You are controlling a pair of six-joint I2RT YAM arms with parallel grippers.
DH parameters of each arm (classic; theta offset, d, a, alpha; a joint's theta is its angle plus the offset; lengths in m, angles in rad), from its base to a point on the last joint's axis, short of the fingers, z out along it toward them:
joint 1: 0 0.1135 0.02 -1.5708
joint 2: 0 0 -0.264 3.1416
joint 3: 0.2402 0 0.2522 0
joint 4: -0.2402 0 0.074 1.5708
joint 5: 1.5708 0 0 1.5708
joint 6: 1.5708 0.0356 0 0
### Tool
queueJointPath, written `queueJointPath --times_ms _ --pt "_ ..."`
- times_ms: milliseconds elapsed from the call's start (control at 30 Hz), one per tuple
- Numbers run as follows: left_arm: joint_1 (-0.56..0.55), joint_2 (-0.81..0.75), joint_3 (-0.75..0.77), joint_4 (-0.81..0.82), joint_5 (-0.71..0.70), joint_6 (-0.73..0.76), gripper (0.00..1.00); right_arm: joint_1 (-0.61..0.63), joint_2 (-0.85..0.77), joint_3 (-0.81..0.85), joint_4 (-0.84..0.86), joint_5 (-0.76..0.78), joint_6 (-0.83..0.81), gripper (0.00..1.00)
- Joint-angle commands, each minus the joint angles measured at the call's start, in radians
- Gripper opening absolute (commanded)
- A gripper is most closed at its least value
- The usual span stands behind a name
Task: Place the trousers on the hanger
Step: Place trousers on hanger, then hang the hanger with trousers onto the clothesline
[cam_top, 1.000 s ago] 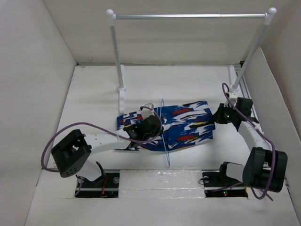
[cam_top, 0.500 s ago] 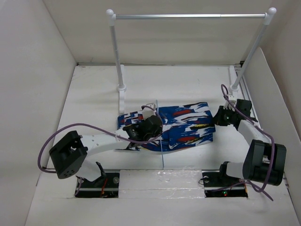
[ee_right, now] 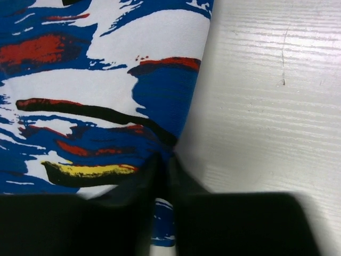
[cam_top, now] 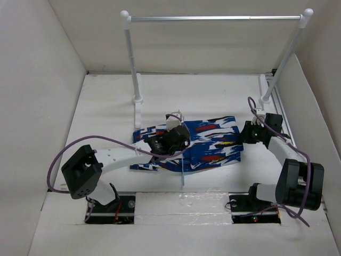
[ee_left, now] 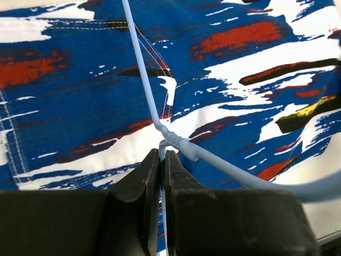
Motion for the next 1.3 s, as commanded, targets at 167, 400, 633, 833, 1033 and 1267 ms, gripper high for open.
queueJointPath --times_ms 167,400,633,833,1033,1267 --pt "0.012 -0.151 0.311 -0.169 -0.07 0.109 0.0 0.253 -0.228 0.261 -0.225 0.129 -0.021 0.71" --pt "0.022 -0.182 0.471 -0.221 -0.072 0.169 0.0 0.519 -0.338 0.477 -0.249 0.1 0.156 0.77" --pt "0.048 -0.157 0.587 -0.234 -0.034 0.207 0.0 0.867 -0.338 0.439 0.036 0.173 0.502 0.81" --pt "0.048 -0.13 0.691 -0.24 -0.03 0.236 0.0 0.978 -0.244 0.47 0.137 0.198 0.549 0.81" --pt "0.048 -0.117 0.801 -0.228 -0.02 0.258 0.0 0.992 -0.212 0.473 0.206 0.253 0.604 0.72" --pt "0.048 -0.127 0.811 -0.203 -0.001 0.256 0.0 1.001 -0.201 0.445 0.355 0.262 0.689 0.36"
